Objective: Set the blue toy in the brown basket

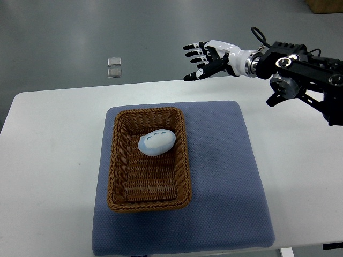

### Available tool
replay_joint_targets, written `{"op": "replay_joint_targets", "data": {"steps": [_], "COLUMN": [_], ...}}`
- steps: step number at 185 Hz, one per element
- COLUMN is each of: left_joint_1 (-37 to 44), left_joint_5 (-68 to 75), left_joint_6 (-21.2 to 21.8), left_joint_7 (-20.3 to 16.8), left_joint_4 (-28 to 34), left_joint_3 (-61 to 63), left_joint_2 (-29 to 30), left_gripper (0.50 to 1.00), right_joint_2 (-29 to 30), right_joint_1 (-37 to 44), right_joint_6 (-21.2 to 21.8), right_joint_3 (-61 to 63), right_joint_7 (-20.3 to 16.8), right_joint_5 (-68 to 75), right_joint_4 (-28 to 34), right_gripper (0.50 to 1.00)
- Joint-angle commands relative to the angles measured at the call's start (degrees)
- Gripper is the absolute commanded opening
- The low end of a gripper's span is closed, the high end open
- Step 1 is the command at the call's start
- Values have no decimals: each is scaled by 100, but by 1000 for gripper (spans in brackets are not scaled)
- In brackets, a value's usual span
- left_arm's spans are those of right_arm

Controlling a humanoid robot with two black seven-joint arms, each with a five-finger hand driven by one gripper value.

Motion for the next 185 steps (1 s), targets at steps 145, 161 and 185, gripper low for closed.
{"op": "replay_joint_targets", "data": {"steps": [145,161,185], "left_joint_1": [-1,-1,-1], "left_joint_5": [0,0,0], "left_joint_6": [9,0,0], "left_joint_7": [0,0,0], "left_joint_4": [4,4,4], "left_joint_3": [0,0,0], "left_joint_2": [0,0,0], "left_gripper": [1000,1000,1000], "right_joint_2": [1703,1703,1694], "right_joint_1": [-2929,-3008,-3008], "right_joint_6": [-219,-228,-246], "right_joint_3": [4822,4814,4787], "right_joint_7": [726,752,752], "right_joint_5": [637,637,628], "right_joint_4": [-956,-973,-1017], "right_gripper": [907,907,907]}}
